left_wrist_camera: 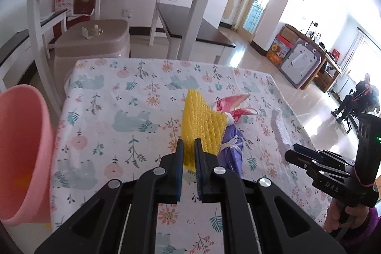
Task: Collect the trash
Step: 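Carry the foam net and foam strip over the pink bucket and open both grippers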
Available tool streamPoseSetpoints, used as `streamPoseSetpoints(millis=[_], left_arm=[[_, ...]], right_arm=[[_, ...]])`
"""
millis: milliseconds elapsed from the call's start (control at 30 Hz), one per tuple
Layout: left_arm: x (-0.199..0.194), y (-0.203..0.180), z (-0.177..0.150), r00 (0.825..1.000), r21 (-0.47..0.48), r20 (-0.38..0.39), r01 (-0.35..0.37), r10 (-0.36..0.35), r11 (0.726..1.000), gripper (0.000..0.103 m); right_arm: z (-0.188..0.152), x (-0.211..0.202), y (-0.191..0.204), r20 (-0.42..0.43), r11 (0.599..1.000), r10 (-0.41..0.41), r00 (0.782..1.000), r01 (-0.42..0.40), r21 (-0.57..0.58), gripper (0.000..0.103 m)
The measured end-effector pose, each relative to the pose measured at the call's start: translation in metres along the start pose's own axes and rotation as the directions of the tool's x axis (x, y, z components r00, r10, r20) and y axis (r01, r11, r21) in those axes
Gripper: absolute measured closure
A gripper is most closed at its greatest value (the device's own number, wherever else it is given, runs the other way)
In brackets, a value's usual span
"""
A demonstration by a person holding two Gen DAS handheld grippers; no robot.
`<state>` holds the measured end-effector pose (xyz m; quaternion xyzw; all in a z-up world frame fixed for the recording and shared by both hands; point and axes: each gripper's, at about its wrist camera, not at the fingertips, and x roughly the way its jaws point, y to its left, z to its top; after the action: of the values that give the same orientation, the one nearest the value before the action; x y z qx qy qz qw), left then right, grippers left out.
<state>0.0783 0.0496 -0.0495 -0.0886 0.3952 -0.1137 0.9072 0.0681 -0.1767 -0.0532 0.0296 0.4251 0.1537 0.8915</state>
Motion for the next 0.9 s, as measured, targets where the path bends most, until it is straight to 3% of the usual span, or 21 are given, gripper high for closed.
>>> streamPoseSetpoints(millis=[200,533,700,900], left_arm=[[-0.023,0.006,0.003,0.998,-0.023,0.058,-0.014,0.016,1.000,0.095],[-0.071,0.035,-0.002,0.984,-0.092,0.144,-0.090,0.102,0.992,0.095],[-0.098,0.060,-0.007,0.966,-0.149,0.184,-0.155,0.182,0.977,0.095],[-0.131,0.100,-0.018,0.931,-0.237,0.213,-0.246,0.298,0.940,0.095]], right_arm=[[0.005,-0.015,0.014,0.047,0.999,0.034,0.998,-0.031,-0.045,0.074],[0.025,-0.008,0.068,0.038,0.977,0.153,0.987,-0.146,-0.155,0.074],[0.040,0.002,0.116,0.007,0.940,0.248,0.969,-0.240,-0.241,0.074],[0.057,0.017,0.187,-0.050,0.867,0.362,0.931,-0.356,-0.347,0.074]])
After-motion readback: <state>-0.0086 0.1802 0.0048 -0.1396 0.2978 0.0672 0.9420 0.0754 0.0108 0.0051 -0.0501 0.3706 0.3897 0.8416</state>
